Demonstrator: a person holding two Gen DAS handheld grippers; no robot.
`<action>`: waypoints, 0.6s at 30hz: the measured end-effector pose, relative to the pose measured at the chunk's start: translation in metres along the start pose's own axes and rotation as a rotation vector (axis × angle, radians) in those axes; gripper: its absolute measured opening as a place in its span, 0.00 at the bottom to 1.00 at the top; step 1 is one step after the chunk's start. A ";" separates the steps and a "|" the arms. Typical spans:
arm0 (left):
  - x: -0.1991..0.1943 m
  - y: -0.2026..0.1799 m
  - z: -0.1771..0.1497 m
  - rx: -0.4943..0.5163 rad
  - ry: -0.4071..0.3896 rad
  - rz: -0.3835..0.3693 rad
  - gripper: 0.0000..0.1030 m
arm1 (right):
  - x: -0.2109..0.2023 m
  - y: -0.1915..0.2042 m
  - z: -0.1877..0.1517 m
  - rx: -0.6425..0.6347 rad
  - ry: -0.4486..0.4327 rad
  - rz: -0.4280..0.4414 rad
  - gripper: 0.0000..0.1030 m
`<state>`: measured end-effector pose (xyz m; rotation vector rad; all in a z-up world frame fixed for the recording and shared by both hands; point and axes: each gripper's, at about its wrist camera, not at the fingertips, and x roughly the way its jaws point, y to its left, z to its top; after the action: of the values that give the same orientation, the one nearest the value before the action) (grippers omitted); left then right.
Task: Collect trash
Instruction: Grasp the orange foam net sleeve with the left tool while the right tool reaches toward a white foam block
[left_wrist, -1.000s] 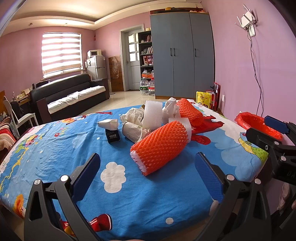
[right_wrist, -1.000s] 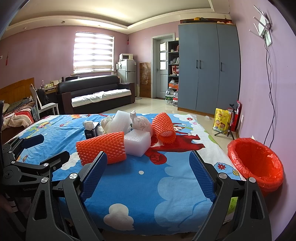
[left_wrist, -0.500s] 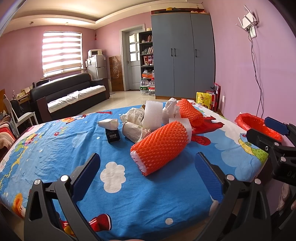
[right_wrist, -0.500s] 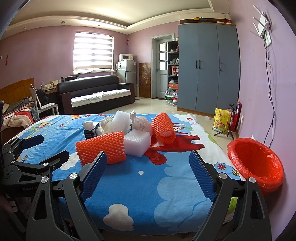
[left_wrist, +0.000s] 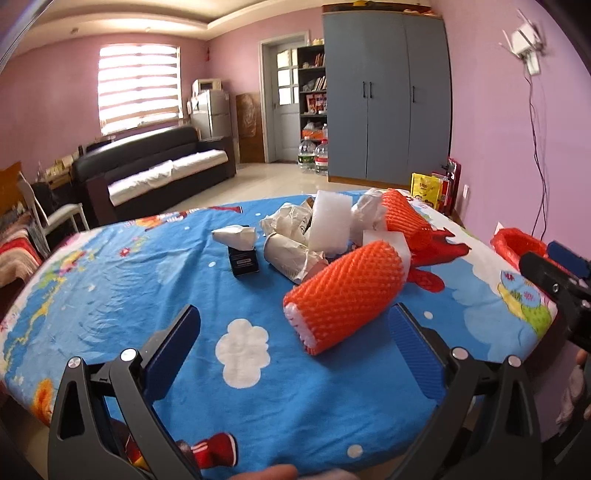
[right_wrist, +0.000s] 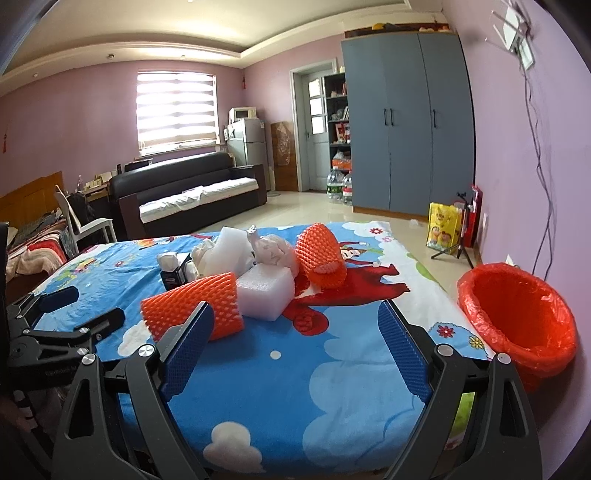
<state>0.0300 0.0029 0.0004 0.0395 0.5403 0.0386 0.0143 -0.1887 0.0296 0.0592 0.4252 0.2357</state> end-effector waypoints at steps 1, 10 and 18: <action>0.004 0.003 0.003 -0.005 0.013 -0.006 0.96 | 0.005 -0.002 0.002 0.006 0.002 0.005 0.82; 0.051 -0.012 0.026 0.126 0.084 -0.120 0.95 | 0.072 -0.021 0.032 -0.002 0.043 -0.013 0.82; 0.114 -0.041 0.026 0.305 0.246 -0.140 0.95 | 0.127 -0.050 0.046 0.031 0.130 -0.018 0.82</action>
<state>0.1425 -0.0334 -0.0379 0.2969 0.7907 -0.1784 0.1561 -0.2075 0.0156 0.0706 0.5585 0.2159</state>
